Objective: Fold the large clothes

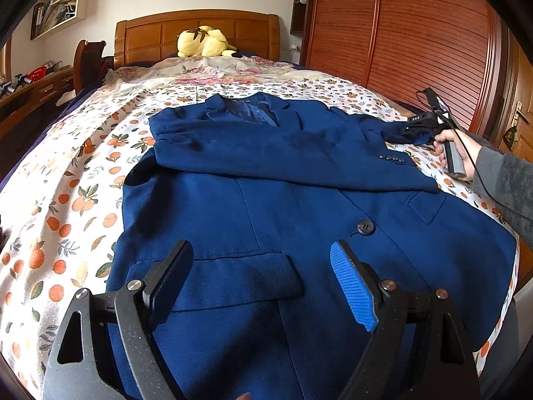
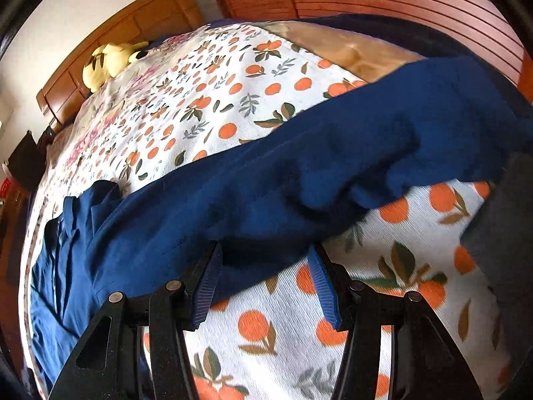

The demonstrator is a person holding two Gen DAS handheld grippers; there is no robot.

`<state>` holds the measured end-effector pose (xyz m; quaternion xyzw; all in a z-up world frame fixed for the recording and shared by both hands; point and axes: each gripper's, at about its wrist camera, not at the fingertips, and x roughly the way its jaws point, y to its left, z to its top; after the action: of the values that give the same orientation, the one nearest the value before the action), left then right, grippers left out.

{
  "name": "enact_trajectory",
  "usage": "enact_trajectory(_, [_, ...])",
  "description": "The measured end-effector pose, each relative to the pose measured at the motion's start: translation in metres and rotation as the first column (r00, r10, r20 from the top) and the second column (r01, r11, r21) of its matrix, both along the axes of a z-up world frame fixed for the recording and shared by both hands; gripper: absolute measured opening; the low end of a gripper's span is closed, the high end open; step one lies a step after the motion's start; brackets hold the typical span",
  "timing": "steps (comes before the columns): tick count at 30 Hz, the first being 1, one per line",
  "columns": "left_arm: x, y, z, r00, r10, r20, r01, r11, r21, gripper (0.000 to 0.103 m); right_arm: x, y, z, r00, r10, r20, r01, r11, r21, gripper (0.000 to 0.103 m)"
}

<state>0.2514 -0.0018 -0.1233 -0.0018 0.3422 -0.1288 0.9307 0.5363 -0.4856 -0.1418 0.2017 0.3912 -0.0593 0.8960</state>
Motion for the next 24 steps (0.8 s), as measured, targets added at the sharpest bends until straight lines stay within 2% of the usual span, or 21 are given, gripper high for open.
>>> enact_trajectory(1, [0.001, 0.000, -0.001, 1.000, 0.000, -0.005, 0.000, 1.000, 0.000, 0.085, 0.005, 0.003, 0.000, 1.000, 0.005, -0.015, -0.006, 0.999, -0.039, 0.015])
enact_trajectory(4, [0.002, 0.001, -0.002, 1.000, 0.001, -0.013, -0.001, 1.000, -0.004, 0.085, 0.009, 0.011, 0.008, 1.000, 0.023, -0.006, -0.024, 0.997, -0.077, 0.005])
enact_trajectory(8, [0.002, -0.001, -0.002, 1.000, 0.001, -0.015, -0.001, 1.000, 0.002, 0.085, 0.002, 0.034, 0.035, 0.995, 0.081, 0.062, -0.070, 0.984, -0.161, 0.004])
enact_trajectory(12, [0.001, -0.002, -0.001, 1.000, 0.004, -0.005, -0.004, 1.000, 0.009, 0.085, -0.015, 0.073, 0.066, 0.966, 0.215, 0.141, -0.183, 0.960, -0.211, 0.003])
enact_trajectory(14, [0.001, -0.002, -0.001, 1.000, 0.004, -0.003, -0.004, 1.000, 0.013, 0.085, -0.026, 0.102, 0.078, 0.938, 0.305, 0.165, -0.264, 0.937, -0.231, 0.003])
enact_trajectory(19, [0.001, -0.003, -0.001, 1.000, 0.007, -0.002, -0.007, 1.000, 0.020, 0.085, -0.061, 0.179, 0.100, 0.828, 0.521, 0.209, -0.464, 0.844, -0.267, 0.003])
enact_trajectory(22, [0.001, -0.004, -0.001, 1.000, 0.008, -0.003, -0.008, 1.000, 0.020, 0.085, -0.080, 0.214, 0.102, 0.761, 0.617, 0.200, -0.555, 0.779, -0.291, 0.003])
enact_trajectory(24, [0.002, -0.004, -0.001, 1.000, 0.008, -0.003, -0.008, 1.000, 0.017, 0.085, -0.088, 0.235, 0.095, 0.731, 0.664, 0.155, -0.596, 0.733, -0.328, 0.003])
